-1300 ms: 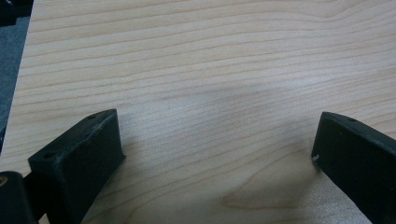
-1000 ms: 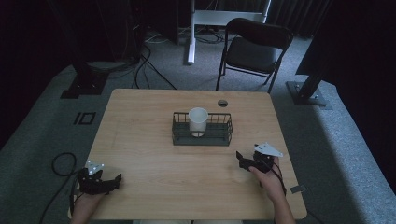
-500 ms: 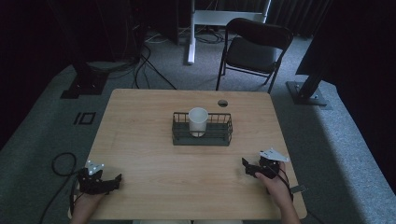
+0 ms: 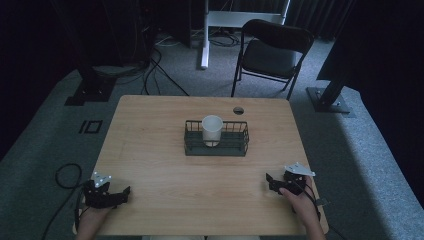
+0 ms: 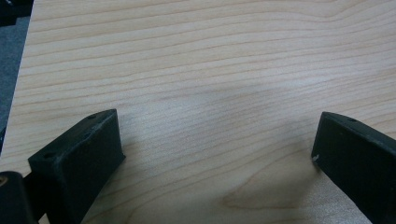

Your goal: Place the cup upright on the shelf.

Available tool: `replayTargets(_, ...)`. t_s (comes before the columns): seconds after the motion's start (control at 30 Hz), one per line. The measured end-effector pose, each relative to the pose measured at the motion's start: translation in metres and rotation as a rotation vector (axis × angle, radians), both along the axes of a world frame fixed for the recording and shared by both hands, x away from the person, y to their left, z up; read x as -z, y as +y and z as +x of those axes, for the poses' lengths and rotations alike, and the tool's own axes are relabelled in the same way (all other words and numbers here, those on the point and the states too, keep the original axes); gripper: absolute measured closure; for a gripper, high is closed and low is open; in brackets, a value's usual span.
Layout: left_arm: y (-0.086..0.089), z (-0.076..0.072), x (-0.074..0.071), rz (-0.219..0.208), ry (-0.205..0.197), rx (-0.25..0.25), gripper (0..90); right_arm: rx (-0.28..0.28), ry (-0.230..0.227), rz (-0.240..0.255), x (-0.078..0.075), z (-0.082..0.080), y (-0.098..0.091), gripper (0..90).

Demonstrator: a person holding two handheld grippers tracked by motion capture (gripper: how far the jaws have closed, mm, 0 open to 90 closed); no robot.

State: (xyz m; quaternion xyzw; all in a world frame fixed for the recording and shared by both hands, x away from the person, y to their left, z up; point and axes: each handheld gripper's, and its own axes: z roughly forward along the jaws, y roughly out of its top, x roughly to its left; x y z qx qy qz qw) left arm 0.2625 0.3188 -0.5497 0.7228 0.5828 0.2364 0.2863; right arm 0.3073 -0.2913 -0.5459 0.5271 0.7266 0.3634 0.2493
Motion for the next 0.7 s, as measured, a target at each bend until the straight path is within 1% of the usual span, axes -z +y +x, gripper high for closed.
replayTargets(0.07,0.000,0.000,0.000,0.000,0.000,0.000,1.9,0.013,0.013,-0.010,0.001,-0.001,-0.003,12.5)
replayTargets(0.17,0.000,0.000,0.000,0.000,0.000,-0.001,1.9,0.020,0.034,-0.009,0.004,-0.002,-0.007,12.5)
replayTargets(0.23,0.000,0.000,0.000,-0.001,-0.001,-0.001,2.0,0.016,0.050,-0.009,0.005,-0.003,-0.008,12.5)
replayTargets(0.27,0.000,0.000,0.000,0.000,-0.001,0.000,1.9,0.015,0.051,-0.015,0.005,-0.003,-0.009,12.5)
replayTargets(0.37,0.000,0.000,0.000,0.000,-0.001,0.000,2.0,0.006,0.092,-0.028,0.006,-0.005,-0.011,12.4)
replayTargets(0.43,0.000,0.000,0.000,0.000,0.000,0.000,1.9,0.002,0.094,-0.042,0.006,-0.006,-0.012,11.7)
replayTargets(0.6,0.000,0.000,0.000,0.000,-0.001,-0.001,1.9,-0.038,0.091,-0.047,0.007,-0.009,-0.015,11.6)
replayTargets(0.7,0.000,0.000,0.000,0.000,-0.001,-0.001,2.0,-0.051,0.092,-0.045,0.007,-0.009,-0.017,11.6)
